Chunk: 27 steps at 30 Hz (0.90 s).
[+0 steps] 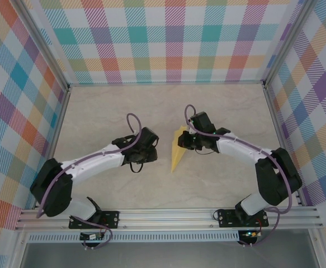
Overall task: Fold a paper plane with a square sheet of paper (pick it up from the middle)
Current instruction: Turn over the paper at the center of the table.
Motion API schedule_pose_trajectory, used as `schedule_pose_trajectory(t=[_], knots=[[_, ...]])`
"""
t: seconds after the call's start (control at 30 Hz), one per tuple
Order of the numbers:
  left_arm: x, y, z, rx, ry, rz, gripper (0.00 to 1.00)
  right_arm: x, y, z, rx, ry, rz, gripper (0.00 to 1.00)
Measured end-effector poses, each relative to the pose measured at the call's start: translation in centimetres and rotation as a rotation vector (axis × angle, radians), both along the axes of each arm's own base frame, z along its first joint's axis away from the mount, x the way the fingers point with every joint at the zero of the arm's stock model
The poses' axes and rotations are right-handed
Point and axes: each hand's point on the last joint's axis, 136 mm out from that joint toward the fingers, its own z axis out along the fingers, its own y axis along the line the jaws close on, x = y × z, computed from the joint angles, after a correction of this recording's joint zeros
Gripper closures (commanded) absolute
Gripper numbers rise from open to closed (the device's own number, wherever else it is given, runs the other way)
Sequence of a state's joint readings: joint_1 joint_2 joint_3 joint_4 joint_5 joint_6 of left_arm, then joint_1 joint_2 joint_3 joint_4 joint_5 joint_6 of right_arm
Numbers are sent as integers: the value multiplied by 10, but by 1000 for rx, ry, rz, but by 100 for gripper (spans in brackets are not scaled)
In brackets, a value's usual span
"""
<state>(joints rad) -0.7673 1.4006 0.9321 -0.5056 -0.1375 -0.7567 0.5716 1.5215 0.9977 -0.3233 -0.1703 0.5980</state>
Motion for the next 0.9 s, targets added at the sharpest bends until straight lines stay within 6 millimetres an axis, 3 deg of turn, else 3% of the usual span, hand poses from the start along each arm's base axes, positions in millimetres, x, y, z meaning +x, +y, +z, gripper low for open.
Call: schedule_pose_trajectory(t=[0.23,0.4,0.57,0.77,0.9], knots=[[-6,63,21,2,-117,218,60,-8,-60,26,-515,-43,19,95],[-12,92,30,1,-166,338,55,-23,-75,23,-826,-24,69,91],[-19,110,38,-16,-207,415,53,-30,-52,-2,-1007,15,143,92],[-26,123,49,-53,-253,471,51,-33,6,-54,-1101,46,206,88],[-28,127,51,-58,-259,481,51,-43,41,-75,-1060,73,233,75]])
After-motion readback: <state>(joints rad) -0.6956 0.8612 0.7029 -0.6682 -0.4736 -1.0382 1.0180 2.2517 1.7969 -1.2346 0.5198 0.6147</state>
